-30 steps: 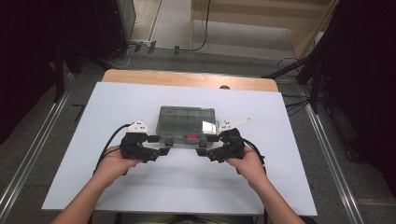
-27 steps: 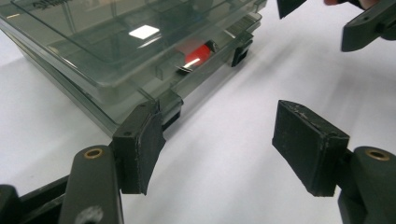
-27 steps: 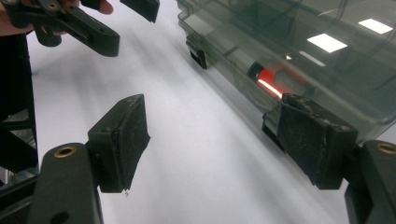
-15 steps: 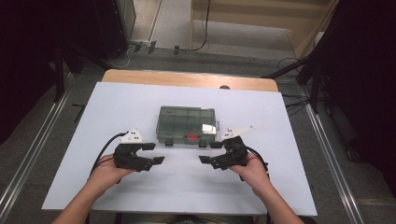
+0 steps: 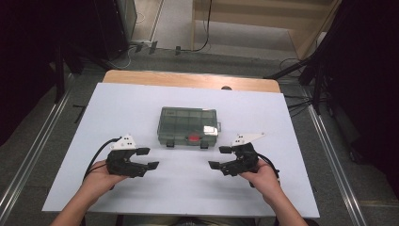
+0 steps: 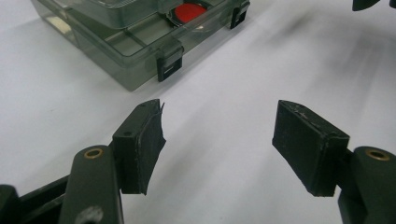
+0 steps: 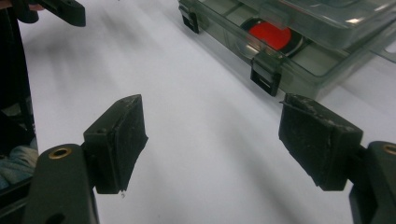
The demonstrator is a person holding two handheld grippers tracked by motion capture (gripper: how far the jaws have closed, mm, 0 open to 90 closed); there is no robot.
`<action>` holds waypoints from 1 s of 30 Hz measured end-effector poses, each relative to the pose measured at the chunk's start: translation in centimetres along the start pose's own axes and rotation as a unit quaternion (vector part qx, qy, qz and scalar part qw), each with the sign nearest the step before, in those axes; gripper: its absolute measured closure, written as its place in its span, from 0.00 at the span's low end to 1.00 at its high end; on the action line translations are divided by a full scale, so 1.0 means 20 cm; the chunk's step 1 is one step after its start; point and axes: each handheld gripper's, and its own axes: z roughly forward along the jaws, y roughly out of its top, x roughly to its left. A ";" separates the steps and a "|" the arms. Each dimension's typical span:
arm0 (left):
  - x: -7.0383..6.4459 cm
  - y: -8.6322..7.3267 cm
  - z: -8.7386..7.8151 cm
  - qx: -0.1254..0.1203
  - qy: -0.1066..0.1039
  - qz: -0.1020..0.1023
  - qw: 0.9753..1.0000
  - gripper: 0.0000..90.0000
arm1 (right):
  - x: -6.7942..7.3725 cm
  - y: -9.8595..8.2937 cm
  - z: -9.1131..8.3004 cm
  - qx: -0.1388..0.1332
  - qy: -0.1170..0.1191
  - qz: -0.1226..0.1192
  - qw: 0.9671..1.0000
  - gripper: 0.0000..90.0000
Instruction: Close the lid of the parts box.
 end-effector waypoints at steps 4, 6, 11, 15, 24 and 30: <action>0.01 -0.02 -0.03 -0.003 0.003 -0.001 1.000 0.36 | 0.00 -0.03 -0.04 -0.001 -0.008 0.007 1.000 0.27; 0.01 -0.03 -0.05 0.000 0.005 -0.001 1.000 0.36 | 0.00 -0.05 -0.05 -0.002 -0.010 0.010 1.000 0.27; 0.02 -0.06 -0.08 -0.005 0.011 -0.007 1.000 0.36 | -0.01 -0.09 -0.09 0.001 -0.016 0.014 1.000 0.27; 0.03 -0.07 -0.11 -0.010 0.015 -0.010 1.000 0.36 | -0.01 -0.12 -0.12 0.002 -0.017 0.022 1.000 0.27; 0.04 -0.10 -0.14 -0.008 0.022 -0.015 1.000 0.36 | -0.03 -0.18 -0.17 0.009 -0.028 0.022 0.999 0.27; 0.05 -0.12 -0.16 -0.006 0.024 -0.019 1.000 0.36 | -0.06 -0.21 -0.20 0.004 -0.031 0.035 0.999 0.27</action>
